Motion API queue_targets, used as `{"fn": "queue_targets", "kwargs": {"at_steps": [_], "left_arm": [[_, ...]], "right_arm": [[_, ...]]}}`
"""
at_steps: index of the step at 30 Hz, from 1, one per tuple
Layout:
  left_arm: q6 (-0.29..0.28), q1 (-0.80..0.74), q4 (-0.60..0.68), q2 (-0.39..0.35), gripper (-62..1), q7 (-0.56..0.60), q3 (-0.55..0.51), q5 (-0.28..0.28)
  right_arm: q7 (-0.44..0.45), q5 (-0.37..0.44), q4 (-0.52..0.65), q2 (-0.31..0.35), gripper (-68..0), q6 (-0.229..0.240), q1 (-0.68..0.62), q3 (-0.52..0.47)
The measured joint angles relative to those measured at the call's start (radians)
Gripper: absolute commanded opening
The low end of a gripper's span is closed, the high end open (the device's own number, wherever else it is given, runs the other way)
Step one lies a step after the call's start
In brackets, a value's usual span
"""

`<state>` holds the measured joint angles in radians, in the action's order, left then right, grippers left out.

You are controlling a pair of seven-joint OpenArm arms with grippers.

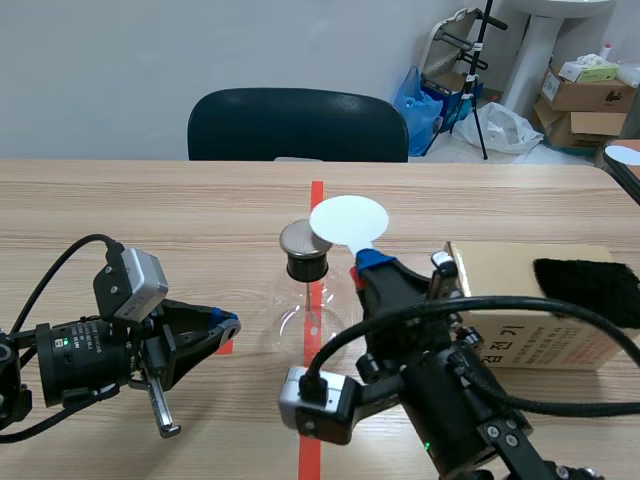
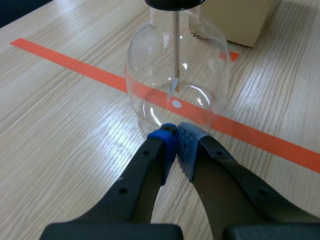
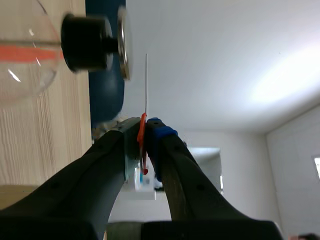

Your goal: Do the electroscope experiment

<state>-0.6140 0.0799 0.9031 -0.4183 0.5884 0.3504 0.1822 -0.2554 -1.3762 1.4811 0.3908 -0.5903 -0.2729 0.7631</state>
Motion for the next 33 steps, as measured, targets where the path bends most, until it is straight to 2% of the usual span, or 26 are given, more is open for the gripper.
{"fn": "queue_targets", "kwargs": {"at_steps": [8, 15, 23, 30, 33], "left_arm": [[0.0, 0.0, 0.0, 0.0, -59.2, 0.0, 0.0, 0.0], [0.0, 0.0, 0.0, 0.0, -59.2, 0.0, 0.0, 0.0], [0.0, 0.0, 0.0, 0.0, -59.2, 0.0, 0.0, 0.0], [0.0, 0.0, 0.0, 0.0, -59.2, 0.0, 0.0, 0.0], [0.0, 0.0, 0.0, 0.0, -59.2, 0.0, 0.0, 0.0]], "right_arm": [[-0.233, 0.005, 0.0, 0.0, -66.7, 0.0, 0.0, 0.0], [-0.365, 0.007, 0.0, 0.0, -66.6, 0.0, 0.0, 0.0], [-0.424, 0.007, 0.0, 0.0, -66.6, 0.0, 0.0, 0.0], [-0.422, 0.007, 0.0, 0.0, -66.7, 0.0, 0.0, 0.0], [-0.392, 0.007, 0.0, 0.0, -66.7, 0.0, 0.0, 0.0]]}}
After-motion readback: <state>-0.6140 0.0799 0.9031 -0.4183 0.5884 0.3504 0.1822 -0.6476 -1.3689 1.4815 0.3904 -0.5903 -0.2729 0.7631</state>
